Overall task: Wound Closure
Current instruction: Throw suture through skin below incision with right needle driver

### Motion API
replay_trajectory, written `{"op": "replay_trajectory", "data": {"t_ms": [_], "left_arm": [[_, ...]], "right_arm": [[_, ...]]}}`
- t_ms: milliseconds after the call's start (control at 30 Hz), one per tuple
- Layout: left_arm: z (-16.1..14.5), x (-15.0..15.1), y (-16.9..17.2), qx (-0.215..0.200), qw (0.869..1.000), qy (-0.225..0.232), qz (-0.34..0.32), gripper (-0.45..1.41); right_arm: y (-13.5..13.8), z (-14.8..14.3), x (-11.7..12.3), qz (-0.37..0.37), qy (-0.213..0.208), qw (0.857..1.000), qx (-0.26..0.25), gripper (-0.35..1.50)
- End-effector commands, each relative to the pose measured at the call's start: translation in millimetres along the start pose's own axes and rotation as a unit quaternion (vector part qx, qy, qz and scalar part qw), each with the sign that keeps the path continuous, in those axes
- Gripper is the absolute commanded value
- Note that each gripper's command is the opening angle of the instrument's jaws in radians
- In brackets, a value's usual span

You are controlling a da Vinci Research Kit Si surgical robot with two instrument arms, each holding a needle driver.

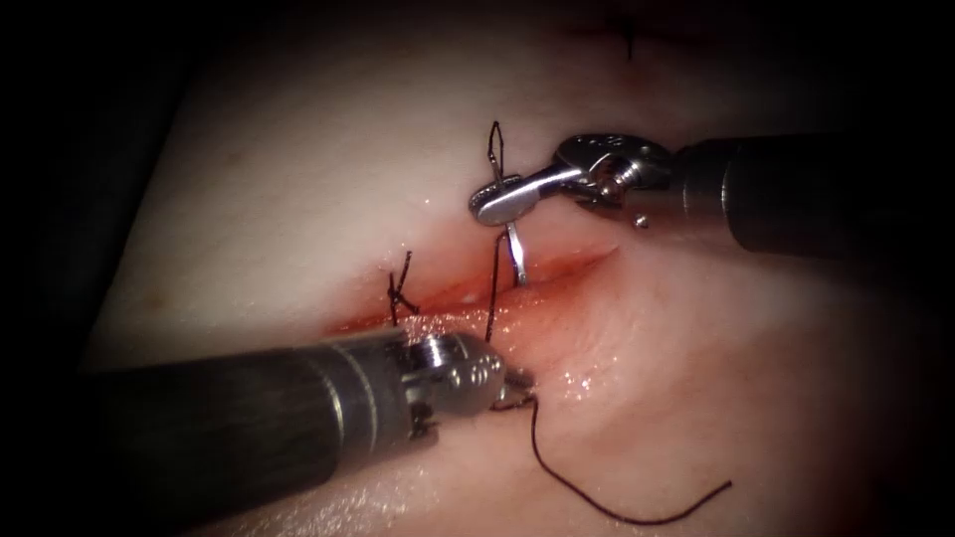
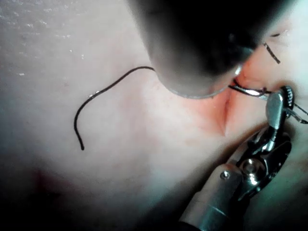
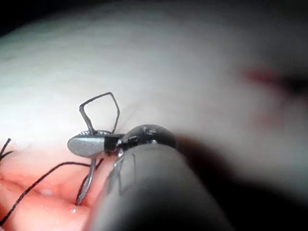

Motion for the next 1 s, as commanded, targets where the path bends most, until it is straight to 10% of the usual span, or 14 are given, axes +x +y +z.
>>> {"op": "replay_trajectory", "data": {"t_ms": [33, 1000], "left_arm": [[0.6, 0.4, -0.2, 0.001, 1.0, 0.001, 0.0, -0.13], [-0.5, -1.0, -0.8, -0.002, 1.0, -0.002, 0.0, -0.18]], "right_arm": [[0.5, 0.9, 0.5, 0.04, 0.012, 0.999, 0.002, -0.35], [-1.5, 4.6, -5.1, 0.116, 0.074, 0.988, 0.076, -0.35]]}}
